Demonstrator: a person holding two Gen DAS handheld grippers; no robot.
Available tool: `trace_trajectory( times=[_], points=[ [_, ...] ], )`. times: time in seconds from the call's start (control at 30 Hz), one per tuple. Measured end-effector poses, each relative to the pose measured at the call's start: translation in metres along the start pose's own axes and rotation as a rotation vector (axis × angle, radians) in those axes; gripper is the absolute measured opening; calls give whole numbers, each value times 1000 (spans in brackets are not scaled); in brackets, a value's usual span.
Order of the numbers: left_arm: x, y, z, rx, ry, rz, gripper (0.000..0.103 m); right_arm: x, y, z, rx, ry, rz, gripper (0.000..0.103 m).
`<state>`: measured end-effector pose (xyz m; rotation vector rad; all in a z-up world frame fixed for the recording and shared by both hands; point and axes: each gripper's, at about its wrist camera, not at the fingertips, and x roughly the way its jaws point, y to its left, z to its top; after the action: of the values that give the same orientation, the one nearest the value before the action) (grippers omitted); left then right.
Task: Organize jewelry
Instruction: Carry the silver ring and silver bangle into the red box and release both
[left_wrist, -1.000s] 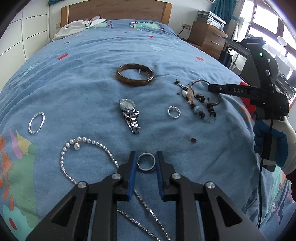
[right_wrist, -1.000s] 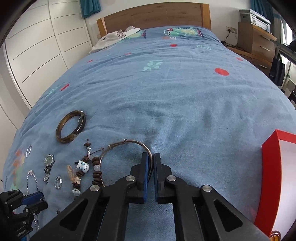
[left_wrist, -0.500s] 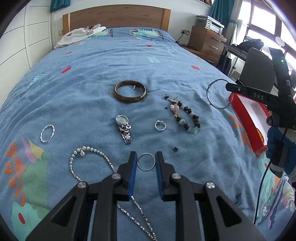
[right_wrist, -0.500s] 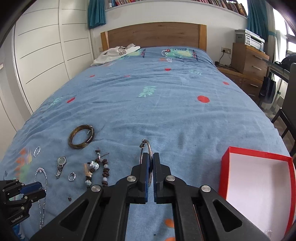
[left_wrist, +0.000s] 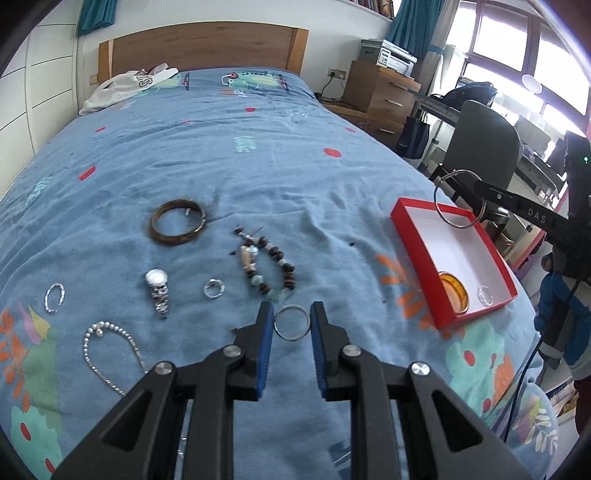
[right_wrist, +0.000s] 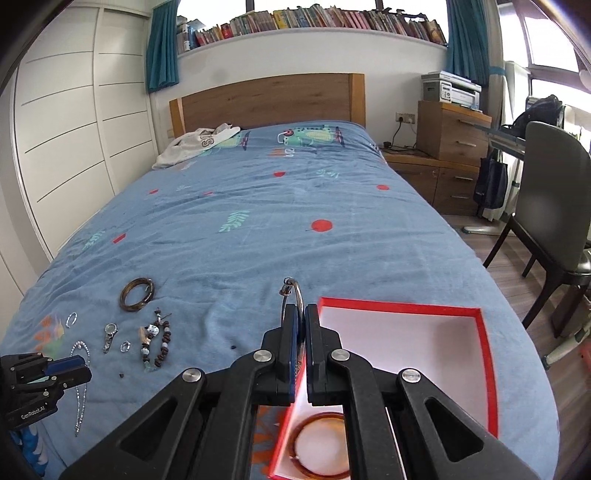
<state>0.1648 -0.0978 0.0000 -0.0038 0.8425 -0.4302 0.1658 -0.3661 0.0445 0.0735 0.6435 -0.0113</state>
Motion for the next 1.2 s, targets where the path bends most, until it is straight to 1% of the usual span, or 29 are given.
trace_trajectory(
  times=[0.13, 0.27, 0.43, 0.53, 0.63, 0.73, 0.87, 1.03, 1.2],
  points=[
    [9, -38, 14, 41, -2, -48, 19, -10, -30, -4, 18, -3, -30, 4],
    [24, -82, 28, 82, 2, -112, 19, -15, -62, -14, 42, 7, -58, 4],
    [53, -138, 43, 138, 18, -187, 19, -17, -102, -28, 75, 32, -88, 4],
    [73, -164, 48, 162, 34, -213, 19, -13, -120, -36, 85, 50, -96, 4],
    [95, -185, 54, 178, 50, -224, 19, -5, -132, -44, 91, 69, -96, 4],
    [116, -200, 58, 199, 63, -216, 19, 3, -140, -52, 98, 89, -89, 4],
    [140, -210, 60, 221, 81, -203, 19, 16, -147, -59, 110, 110, -84, 4],
    [157, -215, 58, 253, 96, -207, 19, 25, -157, -61, 126, 123, -94, 4],
    [169, -214, 50, 271, 120, -217, 19, 35, -168, -68, 144, 155, -126, 4]
  ],
)
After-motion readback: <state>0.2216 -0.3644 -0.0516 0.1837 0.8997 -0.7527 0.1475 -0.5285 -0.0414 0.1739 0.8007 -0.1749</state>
